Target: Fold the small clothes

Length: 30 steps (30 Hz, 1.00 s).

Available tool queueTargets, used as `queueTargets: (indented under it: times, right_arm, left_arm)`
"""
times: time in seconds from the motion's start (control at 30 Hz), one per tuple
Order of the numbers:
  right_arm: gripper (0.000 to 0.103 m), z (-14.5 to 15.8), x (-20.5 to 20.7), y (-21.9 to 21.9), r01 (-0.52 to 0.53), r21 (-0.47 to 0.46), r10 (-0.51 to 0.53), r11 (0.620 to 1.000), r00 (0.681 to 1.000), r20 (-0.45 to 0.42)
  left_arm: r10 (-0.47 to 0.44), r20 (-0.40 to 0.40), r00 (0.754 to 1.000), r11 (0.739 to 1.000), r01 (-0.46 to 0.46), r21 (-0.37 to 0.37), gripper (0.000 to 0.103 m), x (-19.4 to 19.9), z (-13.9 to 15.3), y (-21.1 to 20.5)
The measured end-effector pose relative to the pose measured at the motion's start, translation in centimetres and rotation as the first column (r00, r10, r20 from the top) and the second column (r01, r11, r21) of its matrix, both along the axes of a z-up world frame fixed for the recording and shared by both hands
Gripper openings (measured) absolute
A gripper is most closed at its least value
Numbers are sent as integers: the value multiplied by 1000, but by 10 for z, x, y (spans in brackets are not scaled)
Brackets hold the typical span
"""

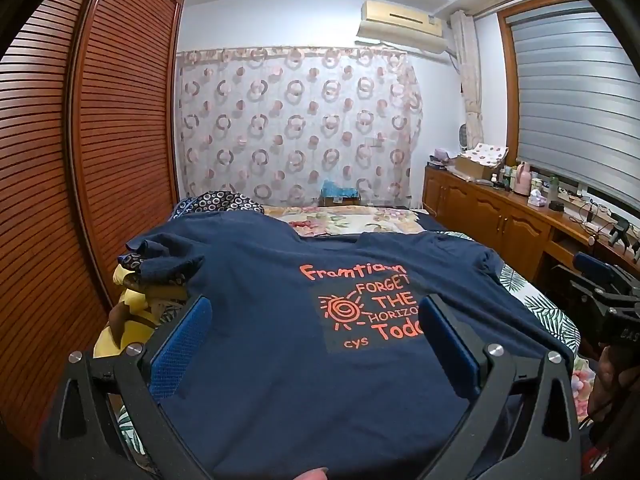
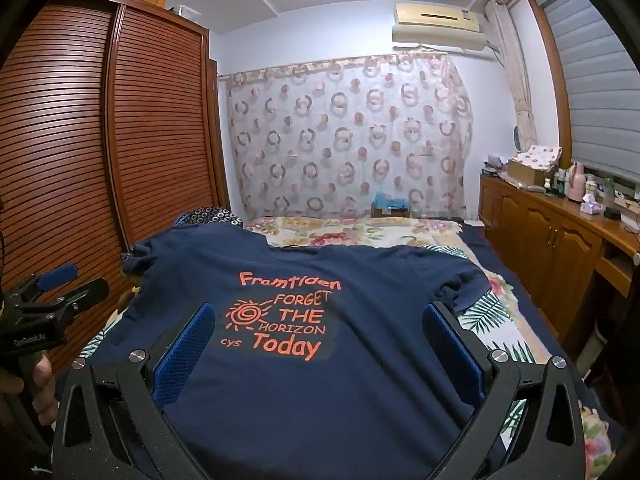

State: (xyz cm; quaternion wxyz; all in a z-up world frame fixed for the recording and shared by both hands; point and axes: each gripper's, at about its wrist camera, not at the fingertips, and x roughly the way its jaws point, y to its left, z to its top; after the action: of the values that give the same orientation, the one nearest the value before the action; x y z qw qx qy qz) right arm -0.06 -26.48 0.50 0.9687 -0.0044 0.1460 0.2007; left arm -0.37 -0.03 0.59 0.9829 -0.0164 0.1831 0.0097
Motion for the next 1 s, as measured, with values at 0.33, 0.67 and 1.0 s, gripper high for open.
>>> queueTargets:
  times: [0.33, 0.67, 1.0]
  right_arm:
    - [103, -1, -1, 1, -1, 4, 1, 1000, 1000, -3]
    - [103, -1, -1, 1, -1, 5, 1, 1000, 1000, -4]
    - [103, -1, -1, 1, 0, 5, 0, 1000, 1000, -3]
  left_arm:
    - [-1, 6, 1000, 1000, 1, 5, 103, -2, 3, -2]
    - [-2, 9, 1000, 1000, 2, 8, 103, -2, 6, -3]
    - [-3, 13, 1000, 1000, 3, 10, 103, -3, 7, -4]
